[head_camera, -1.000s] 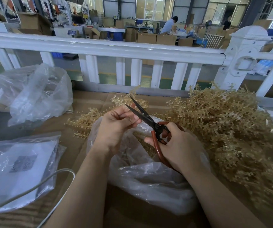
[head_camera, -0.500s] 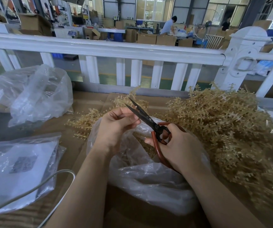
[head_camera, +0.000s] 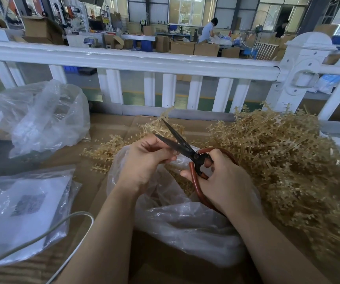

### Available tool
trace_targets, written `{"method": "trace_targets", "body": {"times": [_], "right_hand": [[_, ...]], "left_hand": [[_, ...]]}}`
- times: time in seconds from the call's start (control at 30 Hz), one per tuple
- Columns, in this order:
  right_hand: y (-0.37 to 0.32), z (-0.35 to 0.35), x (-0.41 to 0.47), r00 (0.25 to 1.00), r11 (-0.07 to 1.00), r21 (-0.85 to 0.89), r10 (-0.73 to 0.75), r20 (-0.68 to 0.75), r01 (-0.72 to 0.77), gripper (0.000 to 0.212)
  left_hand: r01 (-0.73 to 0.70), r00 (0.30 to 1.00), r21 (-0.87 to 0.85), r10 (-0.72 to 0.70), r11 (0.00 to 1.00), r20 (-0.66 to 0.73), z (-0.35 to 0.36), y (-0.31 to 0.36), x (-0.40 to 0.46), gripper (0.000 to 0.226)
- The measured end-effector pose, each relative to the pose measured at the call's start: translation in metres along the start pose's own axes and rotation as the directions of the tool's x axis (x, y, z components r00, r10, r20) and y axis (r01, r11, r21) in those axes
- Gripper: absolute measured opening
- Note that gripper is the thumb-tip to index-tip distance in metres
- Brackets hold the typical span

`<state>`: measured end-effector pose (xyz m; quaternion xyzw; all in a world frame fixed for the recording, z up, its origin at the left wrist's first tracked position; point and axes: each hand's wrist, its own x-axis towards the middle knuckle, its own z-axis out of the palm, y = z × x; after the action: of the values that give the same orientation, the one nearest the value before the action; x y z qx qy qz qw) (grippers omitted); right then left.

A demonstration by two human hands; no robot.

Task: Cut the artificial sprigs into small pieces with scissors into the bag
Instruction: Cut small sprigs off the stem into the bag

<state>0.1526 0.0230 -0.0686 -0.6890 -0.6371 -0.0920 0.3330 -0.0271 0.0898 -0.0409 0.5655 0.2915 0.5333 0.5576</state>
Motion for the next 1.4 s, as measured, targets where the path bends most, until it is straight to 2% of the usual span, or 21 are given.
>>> {"method": "trace_targets", "body": {"times": [0.33,0.6,0.83,1.03,1.27,1.4], "right_hand": [[0.003,0.003,0.001,0.999,0.999,-0.038,-0.037,-0.038,0.036,0.069],[0.001,0.001,0.000,1.000,0.999,-0.050,-0.007,0.005,0.008,0.065],[-0.001,-0.003,-0.002,0.999,1.000,0.004,0.002,0.038,-0.002,0.065],[-0.003,-0.004,-0.001,0.998,1.000,0.021,-0.003,0.057,0.001,0.068],[0.001,-0.002,-0.001,1.000,0.998,0.054,-0.020,0.016,0.019,0.068],[0.002,-0.001,-0.001,1.000,0.997,0.064,-0.031,0.001,0.031,0.073]], "left_hand": [[-0.008,1.000,0.020,0.008,1.000,0.001,0.000,-0.001,0.000,0.017],[-0.006,1.000,0.008,0.006,1.000,0.009,0.001,0.001,-0.001,0.020],[0.033,0.999,-0.041,-0.031,0.999,0.036,0.000,-0.001,-0.001,0.015],[0.164,0.986,-0.298,-0.159,0.940,0.040,-0.009,0.002,0.002,0.009],[0.136,0.990,-0.259,-0.119,0.956,0.082,-0.009,0.003,0.000,0.014],[0.148,0.987,-0.275,-0.126,0.950,0.096,-0.009,0.002,-0.001,0.006]]}}
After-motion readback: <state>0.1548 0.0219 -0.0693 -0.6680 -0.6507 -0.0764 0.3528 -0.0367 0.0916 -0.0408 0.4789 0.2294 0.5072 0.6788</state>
